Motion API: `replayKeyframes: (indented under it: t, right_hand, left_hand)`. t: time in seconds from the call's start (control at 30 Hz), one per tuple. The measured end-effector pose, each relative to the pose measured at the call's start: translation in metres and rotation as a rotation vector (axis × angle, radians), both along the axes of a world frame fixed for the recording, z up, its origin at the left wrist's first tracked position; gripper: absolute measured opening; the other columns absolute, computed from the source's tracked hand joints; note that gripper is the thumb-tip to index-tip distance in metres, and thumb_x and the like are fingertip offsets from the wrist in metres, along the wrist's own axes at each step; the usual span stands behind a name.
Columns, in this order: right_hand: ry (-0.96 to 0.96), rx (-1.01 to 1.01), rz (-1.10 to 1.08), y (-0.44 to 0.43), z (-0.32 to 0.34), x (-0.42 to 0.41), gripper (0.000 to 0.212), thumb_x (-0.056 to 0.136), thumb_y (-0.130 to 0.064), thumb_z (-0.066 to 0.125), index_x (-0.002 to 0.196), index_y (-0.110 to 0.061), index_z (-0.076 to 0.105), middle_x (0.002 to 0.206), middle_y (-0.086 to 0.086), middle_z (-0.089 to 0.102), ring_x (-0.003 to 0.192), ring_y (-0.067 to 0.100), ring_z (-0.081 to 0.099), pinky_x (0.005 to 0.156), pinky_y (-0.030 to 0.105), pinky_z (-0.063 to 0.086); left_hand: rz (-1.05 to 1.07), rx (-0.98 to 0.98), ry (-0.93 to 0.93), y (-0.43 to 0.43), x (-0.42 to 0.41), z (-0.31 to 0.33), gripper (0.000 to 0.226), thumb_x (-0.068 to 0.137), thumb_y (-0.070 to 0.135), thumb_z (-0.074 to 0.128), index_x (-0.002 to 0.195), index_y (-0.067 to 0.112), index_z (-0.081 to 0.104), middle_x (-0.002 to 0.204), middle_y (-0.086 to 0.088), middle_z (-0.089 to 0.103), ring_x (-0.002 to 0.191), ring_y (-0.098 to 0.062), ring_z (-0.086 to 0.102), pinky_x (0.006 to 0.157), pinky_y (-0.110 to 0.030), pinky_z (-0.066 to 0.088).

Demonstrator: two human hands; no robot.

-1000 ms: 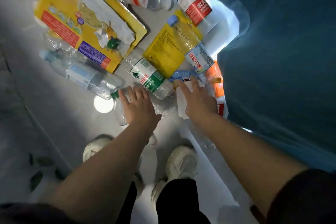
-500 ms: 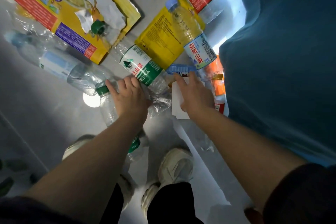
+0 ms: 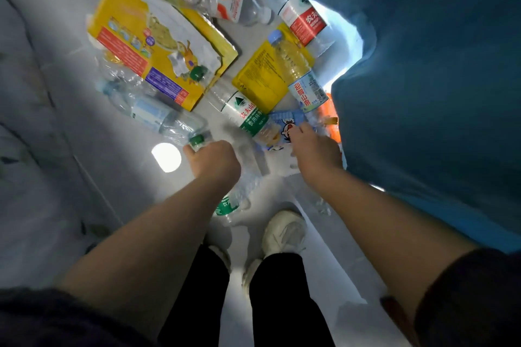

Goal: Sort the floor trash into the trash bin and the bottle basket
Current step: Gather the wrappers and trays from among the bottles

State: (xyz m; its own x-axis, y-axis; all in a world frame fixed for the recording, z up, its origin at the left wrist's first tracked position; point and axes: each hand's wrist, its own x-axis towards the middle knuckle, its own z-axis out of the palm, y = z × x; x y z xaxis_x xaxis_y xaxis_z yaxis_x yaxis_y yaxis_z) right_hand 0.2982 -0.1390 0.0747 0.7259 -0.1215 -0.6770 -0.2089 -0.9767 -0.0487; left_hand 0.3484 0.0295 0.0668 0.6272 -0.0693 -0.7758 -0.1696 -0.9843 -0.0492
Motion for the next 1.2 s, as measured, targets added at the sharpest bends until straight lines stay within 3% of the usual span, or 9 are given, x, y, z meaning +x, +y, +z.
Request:
replayKeyframes:
  t: [0.13,0.27,0.43,0.63,0.77,1.0,1.1,1.2]
  right_hand:
    - [-0.017,-0.016,-0.018,0.000,0.059,0.000,0.030,0.088,-0.001,0.053,0.116,-0.011,0.049,0.110,0.012,0.059,0.088,0.036,0.063,0.058,0.033,0.035]
    - [-0.092,-0.029,-0.126,-0.002,0.142,-0.003,0.020,0.093,-0.007,0.050,0.112,-0.014,0.055,0.112,0.009,0.060,0.095,0.036,0.063,0.068,0.036,0.044]
    - [-0.131,0.014,-0.355,-0.004,0.275,-0.006,0.015,0.096,-0.018,0.051,0.109,-0.015,0.058,0.113,0.009,0.062,0.098,0.034,0.061,0.070,0.034,0.041]
    - [-0.233,0.150,-0.773,0.013,0.455,-0.029,0.006,0.090,-0.023,0.057,0.084,-0.023,0.055,0.094,0.008,0.065,0.088,0.032,0.059,0.064,0.029,0.034]
    - [-0.389,0.262,-1.066,0.032,0.542,-0.054,0.007,0.084,-0.015,0.061,0.080,-0.009,0.058,0.085,0.010,0.066,0.083,0.031,0.059,0.066,0.034,0.043]
    - [-0.585,0.348,-1.451,0.102,0.631,-0.120,0.012,0.084,-0.017,0.061,0.077,-0.007,0.058,0.073,0.009,0.063,0.066,0.023,0.056,0.055,0.024,0.039]
    - [-0.692,0.402,-1.641,0.125,0.655,-0.141,0.013,0.085,-0.018,0.062,0.077,-0.009,0.059,0.060,0.000,0.058,0.051,0.011,0.053,0.044,0.015,0.039]
    - [-0.758,0.441,-1.815,0.139,0.672,-0.162,0.014,0.087,-0.021,0.063,0.080,-0.010,0.062,0.055,-0.002,0.057,0.043,0.003,0.050,0.047,0.016,0.040]
  left_hand:
    - [0.009,-0.007,0.045,0.003,0.010,0.068,0.010,0.091,0.017,0.046,0.082,0.015,0.050,0.083,-0.001,0.057,0.093,-0.025,0.062,0.110,-0.047,0.012]
    - [0.008,-0.041,0.026,0.010,0.019,0.155,0.015,0.094,0.025,0.042,0.082,0.017,0.048,0.086,-0.002,0.058,0.094,-0.026,0.061,0.104,-0.044,0.018]
    - [0.047,-0.126,-0.056,0.027,0.026,0.285,0.016,0.092,0.029,0.043,0.080,0.019,0.046,0.079,-0.002,0.056,0.087,-0.025,0.059,0.096,-0.043,0.022]
    - [0.129,-0.220,-0.137,0.045,0.023,0.453,0.017,0.090,0.030,0.045,0.082,0.016,0.051,0.077,-0.003,0.053,0.074,-0.024,0.046,0.086,-0.039,0.023]
    - [0.179,-0.333,-0.179,0.059,0.015,0.535,0.016,0.086,0.031,0.047,0.079,0.016,0.048,0.074,-0.002,0.050,0.076,-0.025,0.044,0.079,-0.037,0.020]
    - [0.174,-0.505,-0.135,0.086,-0.005,0.636,0.029,0.086,0.031,0.052,0.065,0.014,0.041,0.064,0.003,0.043,0.075,-0.027,0.041,0.088,-0.039,0.029]
    - [0.128,-0.601,-0.095,0.097,-0.011,0.658,0.027,0.088,0.030,0.056,0.070,0.011,0.049,0.071,-0.008,0.049,0.076,-0.030,0.045,0.075,-0.033,0.032]
    - [0.063,-0.689,-0.075,0.101,-0.019,0.671,0.028,0.089,0.027,0.058,0.071,0.006,0.052,0.076,-0.013,0.054,0.076,-0.030,0.049,0.067,-0.030,0.032]
